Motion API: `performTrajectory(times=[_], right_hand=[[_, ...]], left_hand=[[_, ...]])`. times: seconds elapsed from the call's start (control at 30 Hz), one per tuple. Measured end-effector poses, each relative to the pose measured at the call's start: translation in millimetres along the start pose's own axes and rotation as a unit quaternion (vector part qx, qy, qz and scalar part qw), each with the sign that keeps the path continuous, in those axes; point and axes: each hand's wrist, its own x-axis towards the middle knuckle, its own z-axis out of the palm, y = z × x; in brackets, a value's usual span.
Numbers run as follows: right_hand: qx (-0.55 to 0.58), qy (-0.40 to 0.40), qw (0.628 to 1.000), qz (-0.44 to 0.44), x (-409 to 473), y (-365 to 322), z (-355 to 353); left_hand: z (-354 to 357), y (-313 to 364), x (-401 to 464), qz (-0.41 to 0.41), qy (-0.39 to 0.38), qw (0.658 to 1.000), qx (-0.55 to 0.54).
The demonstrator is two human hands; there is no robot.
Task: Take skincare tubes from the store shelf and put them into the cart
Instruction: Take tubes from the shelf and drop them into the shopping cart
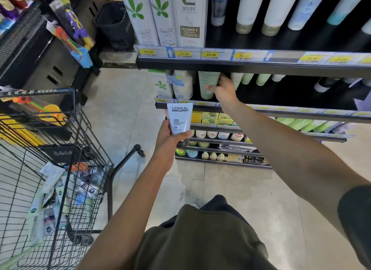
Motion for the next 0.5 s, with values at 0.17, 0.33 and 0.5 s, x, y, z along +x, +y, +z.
performTrajectory(times=[0.17, 0.33, 0.5], right_hand=[[0.002, -0.005, 1.0, 0.005, 2, 4, -1], [-0.017, -0.013, 1.0, 0.018, 3, 2, -4], [-0.052, -0.004, 0.998, 0.044, -4, 4, -13]], left_hand=[[1, -2, 1, -0.001, -0.006, 1.0, -0.001], [3, -1, 4, 0.0, -0.011, 1.0, 0.002], [5, 0, 7, 0.007, -0.014, 1.0, 0.014]])
